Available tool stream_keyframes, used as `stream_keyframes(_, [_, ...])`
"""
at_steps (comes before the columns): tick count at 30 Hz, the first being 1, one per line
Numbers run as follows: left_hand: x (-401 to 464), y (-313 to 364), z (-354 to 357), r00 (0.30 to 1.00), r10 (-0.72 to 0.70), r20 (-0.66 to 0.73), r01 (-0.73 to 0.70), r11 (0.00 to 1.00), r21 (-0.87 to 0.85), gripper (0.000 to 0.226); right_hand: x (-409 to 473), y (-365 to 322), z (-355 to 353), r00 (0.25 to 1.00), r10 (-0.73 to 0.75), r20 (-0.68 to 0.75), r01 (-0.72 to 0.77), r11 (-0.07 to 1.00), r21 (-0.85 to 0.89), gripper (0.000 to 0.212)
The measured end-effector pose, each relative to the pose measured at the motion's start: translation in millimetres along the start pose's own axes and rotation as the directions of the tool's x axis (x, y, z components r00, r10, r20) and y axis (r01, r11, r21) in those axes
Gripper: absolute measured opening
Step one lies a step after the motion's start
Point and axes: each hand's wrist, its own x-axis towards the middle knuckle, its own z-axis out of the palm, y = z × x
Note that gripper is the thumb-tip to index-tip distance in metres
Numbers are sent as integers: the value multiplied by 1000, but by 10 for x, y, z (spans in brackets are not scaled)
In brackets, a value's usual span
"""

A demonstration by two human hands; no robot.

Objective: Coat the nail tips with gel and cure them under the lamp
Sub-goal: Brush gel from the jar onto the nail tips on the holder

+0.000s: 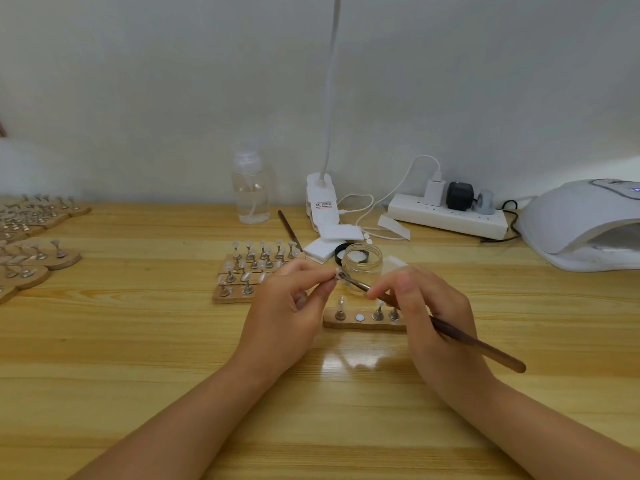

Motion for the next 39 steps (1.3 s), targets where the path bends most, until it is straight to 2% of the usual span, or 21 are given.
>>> stream_keyframes(4, [6,10,-1,1000,-13,-10,13,1000,-9,21,-10,13,-32,999,-3,-54,4,1000,21,37])
stream_keyframes(11, [19,36,-15,999,14,-51,-18,997,-76,30,18,8,-28,989,97,-111,-78,983,164,33])
stream_keyframes(15, [11,49,-21,996,90,6,-89,991,-101,15,26,11,-16,1000,25,-9,-25,1000,-19,20])
stream_keyframes(17, [8,80,-16,988,154,29,-150,981,-120,14,25,13,0,999,-40,34,43,995,-86,13])
stream_keyframes(22, [-3,72,-19,985,158,70,-149,982,-119,19,26,46,19,984,-153,86,164,976,-142,23])
stream_keyframes(29, [-12,78,-19,983,154,103,-142,983,-116,16,23,80,13,973,-217,82,229,956,-186,21])
stream_keyframes(33, [-8,85,-20,985,142,101,-131,986,-101,18,23,64,16,979,-194,58,202,962,-183,19])
stream_keyframes(39, [3,66,-24,995,68,72,-70,997,32,36,34,53,-21,1000,-19,17,20,996,-82,19])
